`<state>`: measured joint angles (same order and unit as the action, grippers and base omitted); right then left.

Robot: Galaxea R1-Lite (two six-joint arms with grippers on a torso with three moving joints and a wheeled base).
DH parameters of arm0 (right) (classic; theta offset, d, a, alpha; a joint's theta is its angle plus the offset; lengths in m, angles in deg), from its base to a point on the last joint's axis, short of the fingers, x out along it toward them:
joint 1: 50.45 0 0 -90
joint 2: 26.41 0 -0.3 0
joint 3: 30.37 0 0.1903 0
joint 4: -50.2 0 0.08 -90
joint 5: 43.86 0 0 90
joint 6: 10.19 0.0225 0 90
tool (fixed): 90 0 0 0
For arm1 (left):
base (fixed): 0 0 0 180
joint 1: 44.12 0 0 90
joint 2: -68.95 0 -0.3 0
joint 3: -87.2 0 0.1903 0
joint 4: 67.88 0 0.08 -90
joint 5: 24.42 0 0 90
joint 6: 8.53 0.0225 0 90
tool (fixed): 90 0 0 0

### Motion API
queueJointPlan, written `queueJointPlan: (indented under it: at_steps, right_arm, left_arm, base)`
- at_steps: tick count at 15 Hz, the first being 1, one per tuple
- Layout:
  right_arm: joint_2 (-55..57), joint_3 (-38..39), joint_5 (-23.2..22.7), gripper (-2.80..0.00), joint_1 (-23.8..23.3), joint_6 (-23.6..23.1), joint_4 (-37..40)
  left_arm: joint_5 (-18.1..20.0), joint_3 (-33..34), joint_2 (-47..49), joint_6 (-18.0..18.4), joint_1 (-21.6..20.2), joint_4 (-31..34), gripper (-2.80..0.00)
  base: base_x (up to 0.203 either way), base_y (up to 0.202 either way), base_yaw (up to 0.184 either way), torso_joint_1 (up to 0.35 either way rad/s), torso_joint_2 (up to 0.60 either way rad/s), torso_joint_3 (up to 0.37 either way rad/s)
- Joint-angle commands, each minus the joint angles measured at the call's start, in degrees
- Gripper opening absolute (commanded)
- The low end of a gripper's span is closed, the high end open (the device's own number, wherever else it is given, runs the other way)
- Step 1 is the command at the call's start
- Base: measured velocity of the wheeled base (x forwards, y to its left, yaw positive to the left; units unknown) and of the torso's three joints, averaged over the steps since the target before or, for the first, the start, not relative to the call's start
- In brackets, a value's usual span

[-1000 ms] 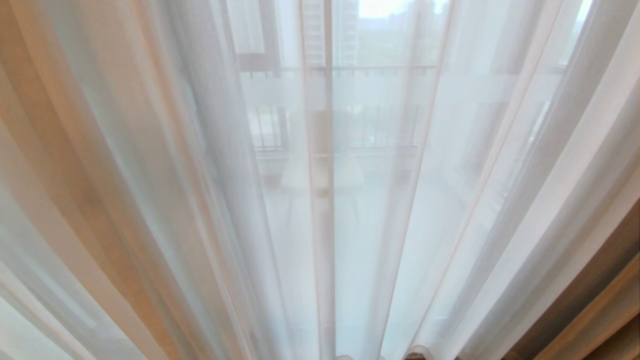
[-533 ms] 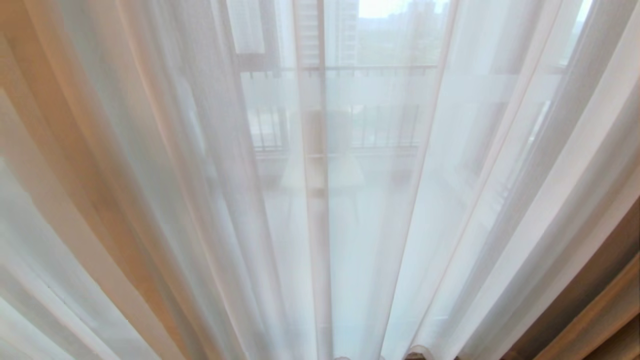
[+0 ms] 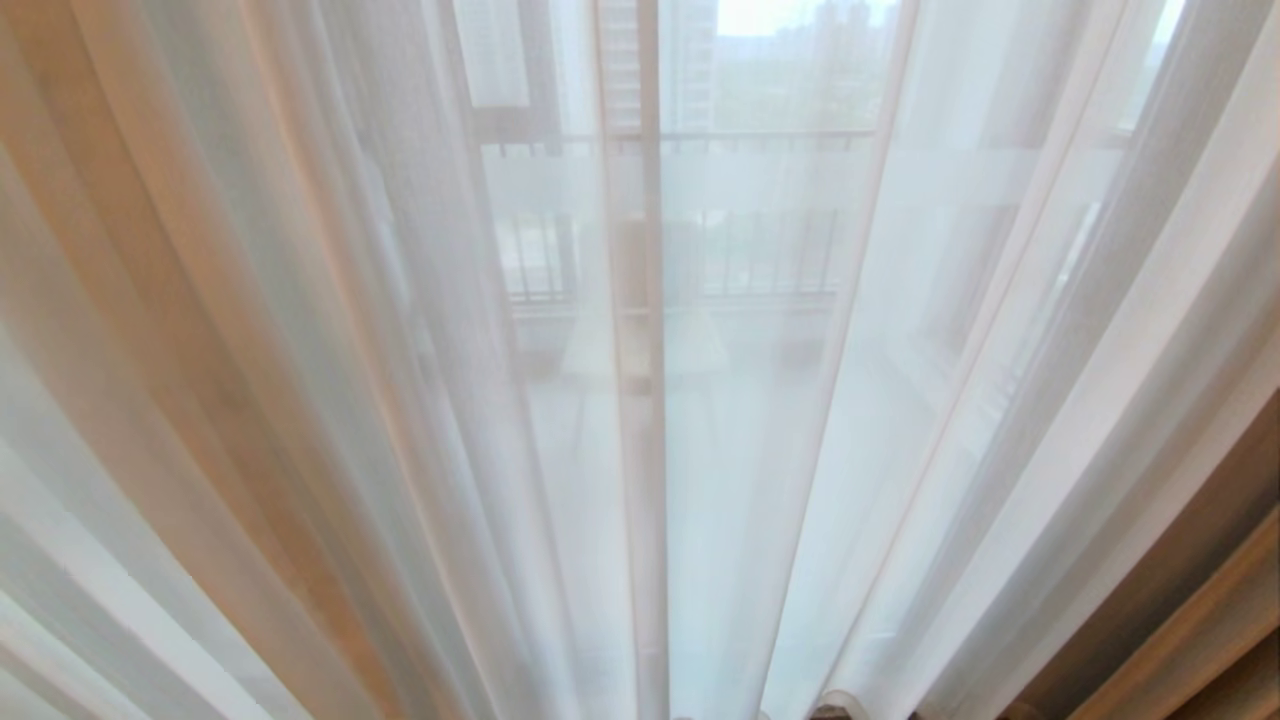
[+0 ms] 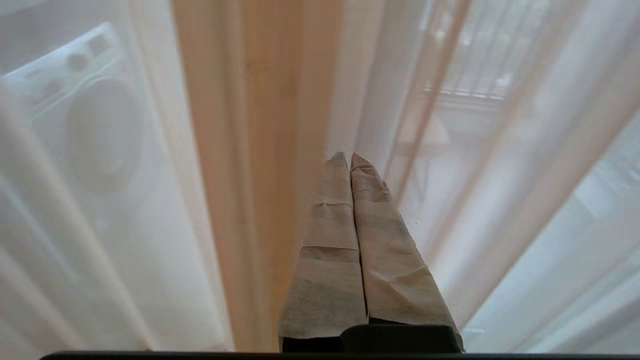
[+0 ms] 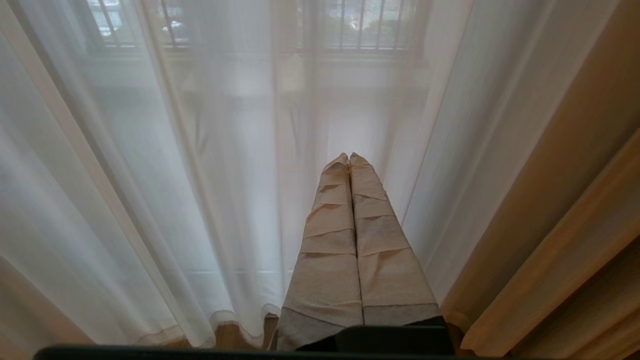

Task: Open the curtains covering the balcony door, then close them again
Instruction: Close the outer curtains on both sides

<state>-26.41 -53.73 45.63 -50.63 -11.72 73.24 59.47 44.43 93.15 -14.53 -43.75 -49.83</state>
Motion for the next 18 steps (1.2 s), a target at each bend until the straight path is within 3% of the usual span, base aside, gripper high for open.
queueJointPlan:
  at_steps: [1,5,7,10,11,14,18]
  right_arm:
    - [0.0,0.0,0.0,-2.80,0.0,0.0,0.0]
    - [0.0,0.0,0.0,-2.80,0.0,0.0,0.0]
    - [0.0,0.0,0.0,-2.80,0.0,0.0,0.0]
    - [0.0,0.0,0.0,-2.80,0.0,0.0,0.0]
    - [0.0,0.0,0.0,-2.80,0.0,0.0,0.0]
    - [0.0,0.0,0.0,-2.80,0.0,0.0,0.0]
    - [0.0,0.0,0.0,-2.80,0.0,0.1,0.0]
  left_arm:
    - [-0.2,6.7,-8.1,0.1,-5.4,-0.6,-2.80]
    - [0.7,12.9,-8.4,3.8,-6.6,-1.8,-2.80]
    - [4.0,15.8,-8.4,4.3,-6.3,-1.9,-2.80]
    - [4.4,18.5,-11.2,4.2,1.0,-1.5,-2.80]
    - [4.6,19.0,-12.4,4.2,1.5,0.3,-2.80]
    - [5.2,18.9,-22.4,4.0,0.1,5.5,-2.80]
    - [5.3,19.3,-24.2,3.8,-0.4,5.1,-2.80]
  base:
    - [0.000,0.000,0.000,0.000,0.00,0.000]
    - [0.000,0.000,0.000,0.000,0.00,0.000]
    - [0.000,0.000,0.000,0.000,0.00,0.000]
    - [0.000,0.000,0.000,0.000,0.00,0.000]
    - [0.000,0.000,0.000,0.000,0.00,0.000]
    - [0.000,0.000,0.000,0.000,0.00,0.000]
    - [0.000,0.000,0.000,0.000,0.00,0.000]
